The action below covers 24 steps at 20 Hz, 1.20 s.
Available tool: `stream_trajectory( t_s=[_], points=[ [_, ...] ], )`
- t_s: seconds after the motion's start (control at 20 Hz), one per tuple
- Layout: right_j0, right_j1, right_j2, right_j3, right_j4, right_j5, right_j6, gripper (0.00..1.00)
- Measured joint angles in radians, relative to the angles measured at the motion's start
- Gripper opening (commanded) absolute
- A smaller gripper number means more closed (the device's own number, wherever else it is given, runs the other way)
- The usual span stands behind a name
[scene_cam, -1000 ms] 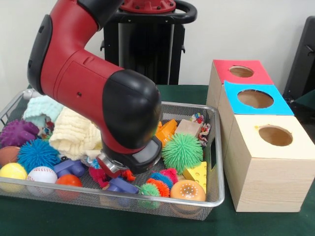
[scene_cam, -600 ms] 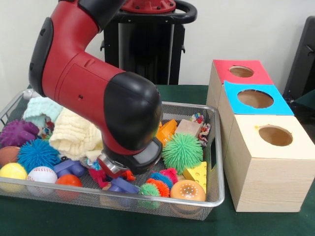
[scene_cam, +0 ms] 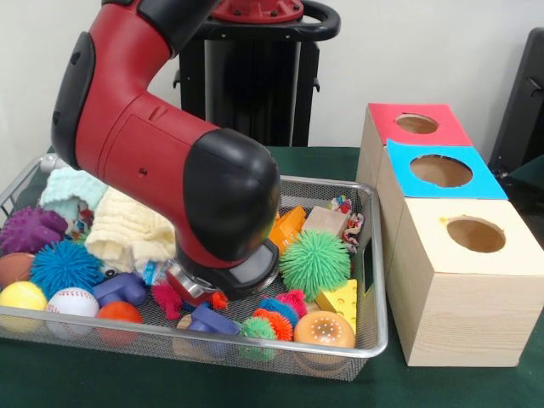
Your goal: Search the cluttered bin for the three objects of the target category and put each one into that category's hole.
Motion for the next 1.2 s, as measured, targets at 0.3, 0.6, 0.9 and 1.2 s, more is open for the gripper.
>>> stream_trajectory(
  t_s=[0.3,0.6,0.9,1.2],
  points=[
    [-0.005,0.000,0.000,-0.008,-0.023,0.028,0.000,0.00],
    [-0.030,0.003,0.000,-0.055,-0.041,0.100,0.000,0.00],
    [-0.088,0.017,-0.011,-0.173,-0.053,0.241,0.000,0.00],
    [-0.145,0.034,-0.035,-0.303,-0.051,0.355,0.000,0.00]
  ],
)
